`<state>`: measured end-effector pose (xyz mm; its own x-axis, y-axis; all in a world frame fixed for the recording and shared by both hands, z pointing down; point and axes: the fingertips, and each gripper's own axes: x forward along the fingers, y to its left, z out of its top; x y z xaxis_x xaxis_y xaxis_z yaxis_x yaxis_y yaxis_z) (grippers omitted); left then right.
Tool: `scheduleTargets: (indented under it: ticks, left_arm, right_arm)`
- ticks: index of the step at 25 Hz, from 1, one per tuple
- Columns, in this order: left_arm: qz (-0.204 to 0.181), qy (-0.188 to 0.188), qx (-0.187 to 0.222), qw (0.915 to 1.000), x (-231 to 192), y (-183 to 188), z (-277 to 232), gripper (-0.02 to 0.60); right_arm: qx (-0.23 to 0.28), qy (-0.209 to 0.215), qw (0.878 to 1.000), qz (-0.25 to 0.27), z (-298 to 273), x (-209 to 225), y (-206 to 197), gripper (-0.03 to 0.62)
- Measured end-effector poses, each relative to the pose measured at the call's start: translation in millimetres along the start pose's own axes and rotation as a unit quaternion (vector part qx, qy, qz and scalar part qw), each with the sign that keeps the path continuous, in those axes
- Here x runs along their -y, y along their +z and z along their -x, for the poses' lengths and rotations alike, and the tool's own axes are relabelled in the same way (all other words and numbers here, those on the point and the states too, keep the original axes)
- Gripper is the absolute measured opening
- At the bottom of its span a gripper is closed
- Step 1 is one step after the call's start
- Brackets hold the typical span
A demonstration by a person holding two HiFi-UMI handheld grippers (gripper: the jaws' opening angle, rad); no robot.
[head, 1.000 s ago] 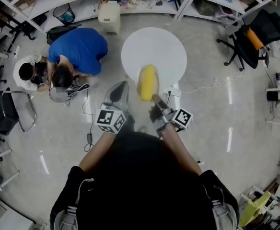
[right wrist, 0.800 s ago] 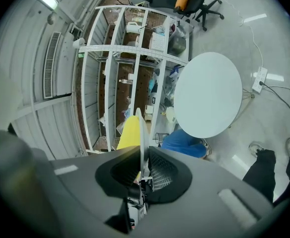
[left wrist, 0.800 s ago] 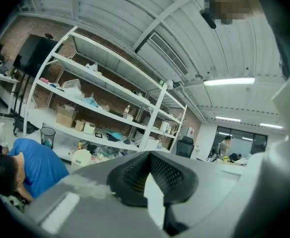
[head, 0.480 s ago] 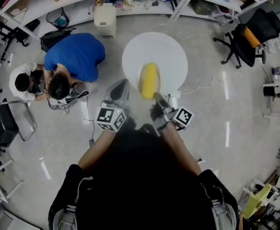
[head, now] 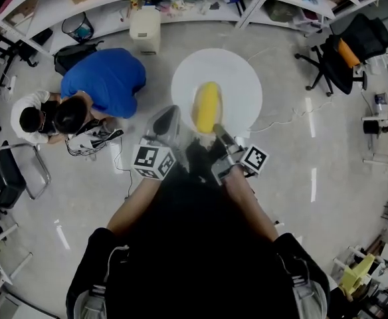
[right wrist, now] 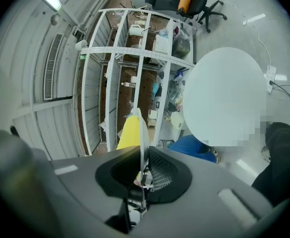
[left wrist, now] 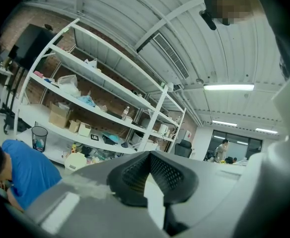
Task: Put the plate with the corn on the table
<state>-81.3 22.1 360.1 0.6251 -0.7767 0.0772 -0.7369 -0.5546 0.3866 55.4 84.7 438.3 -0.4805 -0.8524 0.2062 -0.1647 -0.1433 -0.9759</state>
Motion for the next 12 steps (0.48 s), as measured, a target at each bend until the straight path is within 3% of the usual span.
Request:
scheduleTargets:
  ticks: [12]
  left_arm:
    - [-0.004,0.022,0.000,0.9997,-23,3,-42,0.002]
  right_arm:
    - [-0.029,-0.008,0.999,0.012,-39,13,22,0.045]
